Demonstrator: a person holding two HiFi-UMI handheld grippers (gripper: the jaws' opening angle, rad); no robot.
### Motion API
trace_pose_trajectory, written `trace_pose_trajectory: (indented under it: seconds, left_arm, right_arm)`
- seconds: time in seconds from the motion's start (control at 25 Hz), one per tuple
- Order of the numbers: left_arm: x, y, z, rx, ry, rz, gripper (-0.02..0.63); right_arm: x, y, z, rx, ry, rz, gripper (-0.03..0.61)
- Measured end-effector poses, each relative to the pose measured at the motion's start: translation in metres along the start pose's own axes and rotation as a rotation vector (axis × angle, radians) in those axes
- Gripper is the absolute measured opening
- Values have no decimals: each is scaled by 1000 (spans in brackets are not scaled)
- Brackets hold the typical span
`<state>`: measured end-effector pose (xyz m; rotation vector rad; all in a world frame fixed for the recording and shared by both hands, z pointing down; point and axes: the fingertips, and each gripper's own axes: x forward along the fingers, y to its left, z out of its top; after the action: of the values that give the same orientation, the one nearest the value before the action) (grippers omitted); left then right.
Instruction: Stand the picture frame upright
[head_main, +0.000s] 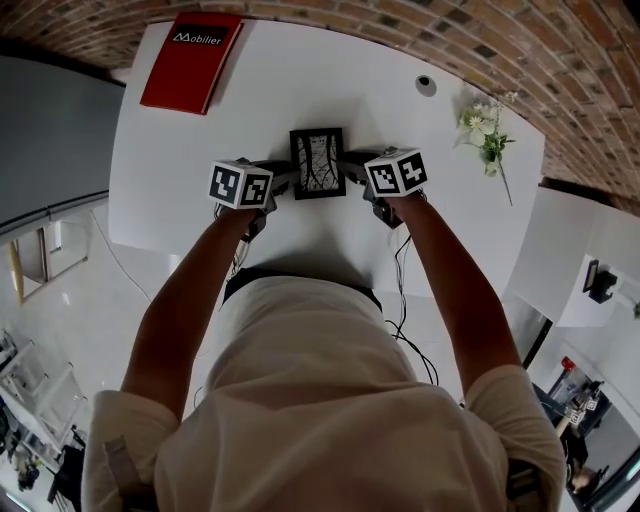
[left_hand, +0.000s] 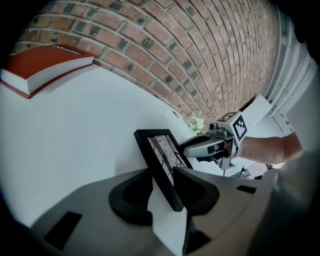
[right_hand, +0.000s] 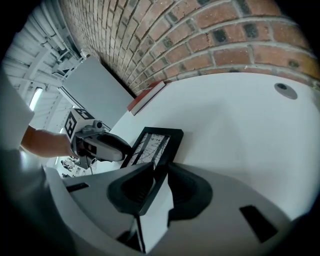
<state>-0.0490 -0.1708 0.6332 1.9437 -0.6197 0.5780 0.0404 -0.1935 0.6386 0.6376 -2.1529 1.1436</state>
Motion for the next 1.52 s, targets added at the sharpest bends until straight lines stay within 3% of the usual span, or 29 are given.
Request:
trace_pose_trajectory:
  seconds: [0.52,0.92,1.32,1.52]
  left_arm:
    - [3,1,1,48,36,61,95]
    - [-17,-9,32,123,-24,83,57]
    - [-39,-16,72,255,-79,129,55]
    - [-46,-13,86,281,-96,146,55]
  right_arm:
    - [-2,0,2,31,-1,17,71]
    - [-19,4,29,-16,-84,-3,60]
    - [-33,12,62,-97,-162,-38,50]
    - [-39,16,80,-148,-204,-71,44]
